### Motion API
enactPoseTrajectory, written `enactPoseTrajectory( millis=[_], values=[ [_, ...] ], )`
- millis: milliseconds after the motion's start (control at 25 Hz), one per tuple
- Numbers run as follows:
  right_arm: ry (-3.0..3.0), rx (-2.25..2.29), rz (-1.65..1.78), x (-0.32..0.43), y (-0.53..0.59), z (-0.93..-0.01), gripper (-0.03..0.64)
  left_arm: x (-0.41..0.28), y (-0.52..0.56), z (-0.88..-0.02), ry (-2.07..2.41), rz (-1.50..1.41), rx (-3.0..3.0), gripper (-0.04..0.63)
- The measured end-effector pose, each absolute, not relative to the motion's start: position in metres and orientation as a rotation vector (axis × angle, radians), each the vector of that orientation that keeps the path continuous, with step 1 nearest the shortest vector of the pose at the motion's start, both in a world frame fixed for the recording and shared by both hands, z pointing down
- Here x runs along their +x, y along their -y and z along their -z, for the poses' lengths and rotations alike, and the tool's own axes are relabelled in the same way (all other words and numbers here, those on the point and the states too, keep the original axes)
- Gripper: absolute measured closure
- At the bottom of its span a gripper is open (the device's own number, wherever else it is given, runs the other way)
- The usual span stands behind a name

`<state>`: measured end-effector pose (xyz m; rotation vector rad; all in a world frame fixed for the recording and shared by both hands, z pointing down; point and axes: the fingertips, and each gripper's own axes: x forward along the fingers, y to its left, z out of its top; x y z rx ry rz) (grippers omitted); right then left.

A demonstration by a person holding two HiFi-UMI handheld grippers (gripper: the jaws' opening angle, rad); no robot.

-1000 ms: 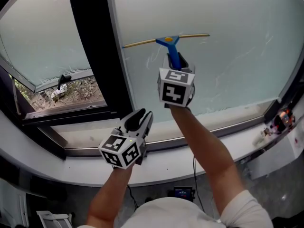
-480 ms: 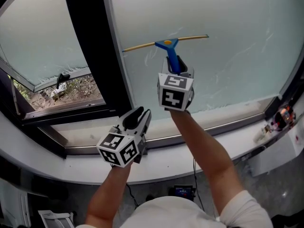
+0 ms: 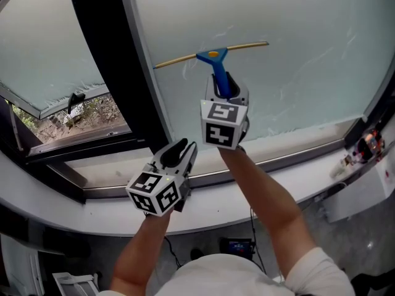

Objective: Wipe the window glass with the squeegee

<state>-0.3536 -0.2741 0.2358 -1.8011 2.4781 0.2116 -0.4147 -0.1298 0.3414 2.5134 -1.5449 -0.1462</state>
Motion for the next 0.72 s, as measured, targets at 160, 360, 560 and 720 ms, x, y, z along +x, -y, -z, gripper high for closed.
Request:
enactPoseTrajectory(
  millis=[160, 360, 560, 720],
  values=[
    [-2.482, -1.802, -0.213, -0.354, 0.275, -0.245, 0.462, -0.413, 0.133, -0.349, 1.534, 0.138, 2.502, 0.466],
    [-2.487, -1.803, -0.212, -0.354, 0.274, -0.257, 0.462, -0.413, 0.133, -0.359, 1.528, 0.122, 2.487, 0.467],
    [-2.493, -1.809, -0.203, -0.354, 0.274, -0.269, 0.462, -0.413, 0.134, -0.367, 1.523, 0.110, 2.476, 0.467],
    [-2.507, -1.815, -0.185, -0.355, 0.274, -0.281, 0.462, -0.413, 0.133, -0.374, 1.514, 0.102, 2.466, 0.467]
  ],
)
